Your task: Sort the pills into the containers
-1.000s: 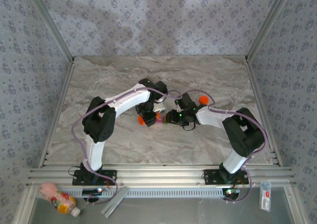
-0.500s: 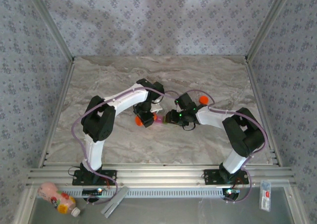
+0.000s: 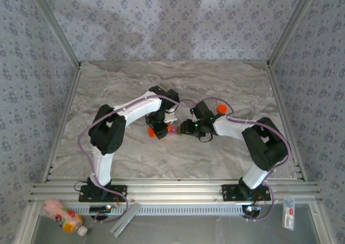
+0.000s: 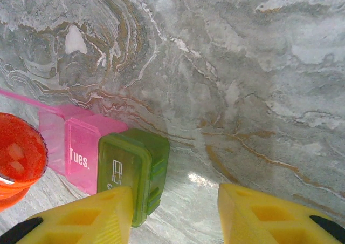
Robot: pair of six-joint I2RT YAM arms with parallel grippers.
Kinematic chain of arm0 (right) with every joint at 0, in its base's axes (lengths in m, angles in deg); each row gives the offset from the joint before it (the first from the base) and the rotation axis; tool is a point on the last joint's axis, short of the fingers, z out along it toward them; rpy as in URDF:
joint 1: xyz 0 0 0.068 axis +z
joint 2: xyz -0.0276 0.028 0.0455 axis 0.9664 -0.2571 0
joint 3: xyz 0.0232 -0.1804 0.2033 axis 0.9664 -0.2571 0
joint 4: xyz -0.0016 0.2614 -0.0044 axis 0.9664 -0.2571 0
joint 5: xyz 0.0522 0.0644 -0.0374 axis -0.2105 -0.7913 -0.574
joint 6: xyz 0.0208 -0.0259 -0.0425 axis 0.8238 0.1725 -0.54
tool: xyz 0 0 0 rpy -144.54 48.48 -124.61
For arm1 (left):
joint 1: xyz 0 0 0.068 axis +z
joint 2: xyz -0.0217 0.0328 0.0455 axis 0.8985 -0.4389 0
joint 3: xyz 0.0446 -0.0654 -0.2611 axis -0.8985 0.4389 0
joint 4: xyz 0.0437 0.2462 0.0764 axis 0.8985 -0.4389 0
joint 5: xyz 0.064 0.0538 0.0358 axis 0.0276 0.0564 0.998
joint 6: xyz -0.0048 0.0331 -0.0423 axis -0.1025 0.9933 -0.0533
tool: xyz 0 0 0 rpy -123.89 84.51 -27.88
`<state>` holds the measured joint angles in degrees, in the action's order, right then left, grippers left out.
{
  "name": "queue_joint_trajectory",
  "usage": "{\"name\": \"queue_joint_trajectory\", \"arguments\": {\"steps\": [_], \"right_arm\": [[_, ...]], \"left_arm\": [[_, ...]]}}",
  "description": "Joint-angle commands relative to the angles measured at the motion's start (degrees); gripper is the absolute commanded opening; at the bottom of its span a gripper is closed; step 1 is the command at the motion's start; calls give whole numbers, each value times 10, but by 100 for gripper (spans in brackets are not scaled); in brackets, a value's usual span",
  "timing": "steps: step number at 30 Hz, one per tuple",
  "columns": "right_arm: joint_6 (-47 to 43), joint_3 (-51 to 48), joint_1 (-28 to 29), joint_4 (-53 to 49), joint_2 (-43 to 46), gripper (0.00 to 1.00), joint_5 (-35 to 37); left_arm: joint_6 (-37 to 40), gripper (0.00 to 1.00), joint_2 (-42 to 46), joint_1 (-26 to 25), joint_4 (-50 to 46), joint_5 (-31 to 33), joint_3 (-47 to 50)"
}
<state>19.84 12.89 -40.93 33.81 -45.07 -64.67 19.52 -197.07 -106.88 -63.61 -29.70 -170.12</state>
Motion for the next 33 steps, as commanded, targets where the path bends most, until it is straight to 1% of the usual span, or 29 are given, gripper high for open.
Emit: {"name": "queue_joint_trajectory", "arguments": {"steps": [1,5,9,33], "right_arm": [[5,12,4,-11,-11,47,-6],[4,12,4,-8,-12,47,-9],[4,10,4,-6,-12,47,-10],[6,2,1,1,-9,47,-15]], "left_arm": [[11,0,14,-11,-34,4,-24],[11,0,3,-17,-43,23,-37],[11,0,-1,-18,-46,27,-41],[16,0,-31,-7,-41,25,-48]]}}
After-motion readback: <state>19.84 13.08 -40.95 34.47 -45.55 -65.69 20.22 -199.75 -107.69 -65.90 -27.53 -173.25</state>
